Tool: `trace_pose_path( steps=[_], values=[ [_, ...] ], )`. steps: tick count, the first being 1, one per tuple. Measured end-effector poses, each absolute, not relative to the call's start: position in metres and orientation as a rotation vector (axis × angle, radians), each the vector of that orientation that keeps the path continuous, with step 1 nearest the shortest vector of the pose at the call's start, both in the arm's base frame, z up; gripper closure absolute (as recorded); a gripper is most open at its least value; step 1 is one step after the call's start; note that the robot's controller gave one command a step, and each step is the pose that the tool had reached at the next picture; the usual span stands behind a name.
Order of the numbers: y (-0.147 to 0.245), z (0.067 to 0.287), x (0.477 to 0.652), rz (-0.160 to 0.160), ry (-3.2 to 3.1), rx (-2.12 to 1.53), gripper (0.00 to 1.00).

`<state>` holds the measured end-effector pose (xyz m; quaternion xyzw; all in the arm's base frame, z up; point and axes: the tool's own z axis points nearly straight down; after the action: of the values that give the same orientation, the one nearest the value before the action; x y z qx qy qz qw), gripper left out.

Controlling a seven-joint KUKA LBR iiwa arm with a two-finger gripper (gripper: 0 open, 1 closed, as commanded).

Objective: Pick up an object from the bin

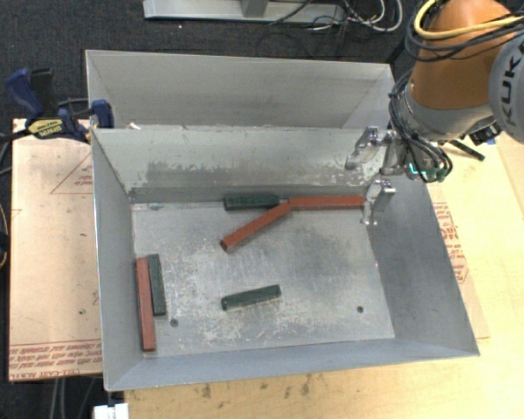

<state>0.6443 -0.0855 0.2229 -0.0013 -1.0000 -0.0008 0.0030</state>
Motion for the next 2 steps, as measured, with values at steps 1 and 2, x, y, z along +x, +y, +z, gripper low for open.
trace_pose_path(
  steps=[1, 2],
  values=[
    [-0.085, 0.228, 0.646, -0.001, -3.144, -0.001, 0.00],
    [-0.116, 0.166, 0.635, 0.000, -3.148, 0.013, 0.00]
  ],
)
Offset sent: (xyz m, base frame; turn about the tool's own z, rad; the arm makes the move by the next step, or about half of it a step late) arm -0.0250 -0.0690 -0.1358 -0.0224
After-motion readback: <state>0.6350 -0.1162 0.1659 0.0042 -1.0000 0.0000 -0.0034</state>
